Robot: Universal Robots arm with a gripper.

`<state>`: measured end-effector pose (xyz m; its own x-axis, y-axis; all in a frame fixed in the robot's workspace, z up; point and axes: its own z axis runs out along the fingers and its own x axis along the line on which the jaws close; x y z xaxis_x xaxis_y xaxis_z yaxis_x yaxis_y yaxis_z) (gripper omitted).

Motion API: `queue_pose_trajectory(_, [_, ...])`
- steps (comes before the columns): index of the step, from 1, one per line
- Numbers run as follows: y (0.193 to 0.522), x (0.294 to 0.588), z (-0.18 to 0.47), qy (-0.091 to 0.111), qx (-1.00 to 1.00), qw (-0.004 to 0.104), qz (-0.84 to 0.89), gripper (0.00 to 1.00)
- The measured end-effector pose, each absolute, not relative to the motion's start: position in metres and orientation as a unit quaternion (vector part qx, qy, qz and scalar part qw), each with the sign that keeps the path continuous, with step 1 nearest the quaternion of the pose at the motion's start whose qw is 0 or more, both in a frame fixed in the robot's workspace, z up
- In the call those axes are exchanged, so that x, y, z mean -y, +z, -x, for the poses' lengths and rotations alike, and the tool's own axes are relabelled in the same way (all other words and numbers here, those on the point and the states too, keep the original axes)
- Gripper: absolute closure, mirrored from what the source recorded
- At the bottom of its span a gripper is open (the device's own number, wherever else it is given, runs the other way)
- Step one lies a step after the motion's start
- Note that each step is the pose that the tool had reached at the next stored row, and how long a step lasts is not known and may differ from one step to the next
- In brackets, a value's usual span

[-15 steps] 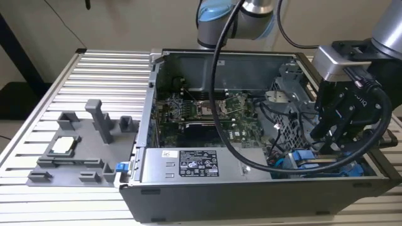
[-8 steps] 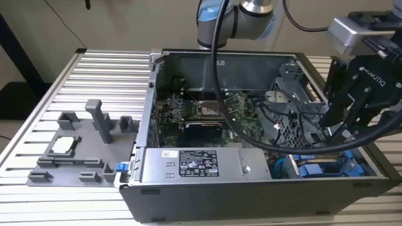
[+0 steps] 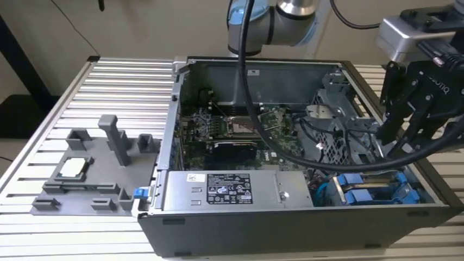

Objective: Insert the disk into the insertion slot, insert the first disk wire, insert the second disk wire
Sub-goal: 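Insert the disk into the insertion slot, then insert the first disk wire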

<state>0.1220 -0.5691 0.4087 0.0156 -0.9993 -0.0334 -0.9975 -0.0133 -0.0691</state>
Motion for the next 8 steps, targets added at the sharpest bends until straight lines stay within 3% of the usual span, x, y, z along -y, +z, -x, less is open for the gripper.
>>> queue_pose_trajectory(4, [0.4086, 0.5686, -0.1214, -0.035, -0.698, 0.064, 0.712, 0.60])
queue_pose_trajectory(8, [0.4045, 0.5622, -0.1210, -0.043, -0.689, 0.073, 0.720, 0.60])
